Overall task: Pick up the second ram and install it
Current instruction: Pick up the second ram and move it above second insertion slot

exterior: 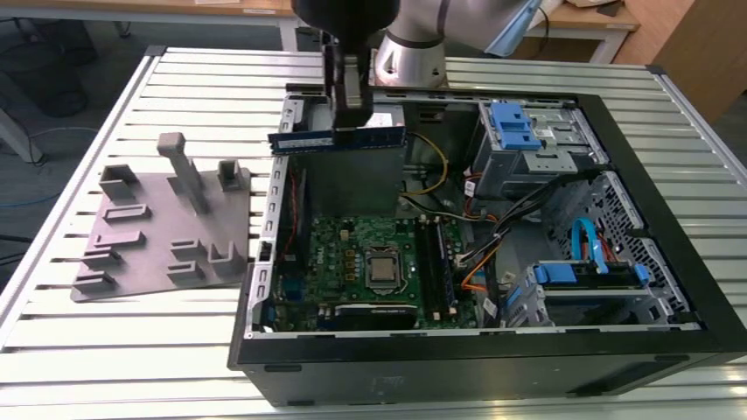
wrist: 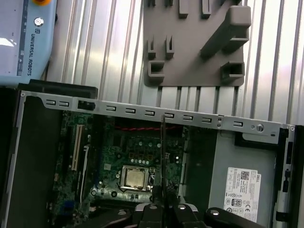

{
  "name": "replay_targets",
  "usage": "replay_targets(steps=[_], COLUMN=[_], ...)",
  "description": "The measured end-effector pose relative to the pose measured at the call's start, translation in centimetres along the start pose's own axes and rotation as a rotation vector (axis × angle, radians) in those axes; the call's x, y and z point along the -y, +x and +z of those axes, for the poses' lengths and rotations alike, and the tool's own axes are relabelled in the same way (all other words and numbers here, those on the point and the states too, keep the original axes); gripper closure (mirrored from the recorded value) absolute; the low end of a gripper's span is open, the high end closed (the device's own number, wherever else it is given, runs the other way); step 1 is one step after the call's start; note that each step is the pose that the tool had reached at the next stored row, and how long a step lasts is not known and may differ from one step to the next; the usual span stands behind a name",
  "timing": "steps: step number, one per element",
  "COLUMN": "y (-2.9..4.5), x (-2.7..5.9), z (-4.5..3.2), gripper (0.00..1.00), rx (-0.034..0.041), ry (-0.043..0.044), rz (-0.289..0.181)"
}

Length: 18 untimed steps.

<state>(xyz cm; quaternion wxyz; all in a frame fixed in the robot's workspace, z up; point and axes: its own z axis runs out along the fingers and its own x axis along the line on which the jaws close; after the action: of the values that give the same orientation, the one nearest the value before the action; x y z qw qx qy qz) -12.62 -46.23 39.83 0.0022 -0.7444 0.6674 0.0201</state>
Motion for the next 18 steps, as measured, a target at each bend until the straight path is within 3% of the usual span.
replay_targets(steps=[13,16,18], y=[0.57,0.67,0.69], x=[5.23,6.1,6.18], z=[0.0,0.14,0.14], gripper=[0.86,0.86,0.86], rx=[0.0004,0.0005,0.0005], ry=[-0.0042,-0.0046,-0.0046], rz=[0.0,0.0,0.0])
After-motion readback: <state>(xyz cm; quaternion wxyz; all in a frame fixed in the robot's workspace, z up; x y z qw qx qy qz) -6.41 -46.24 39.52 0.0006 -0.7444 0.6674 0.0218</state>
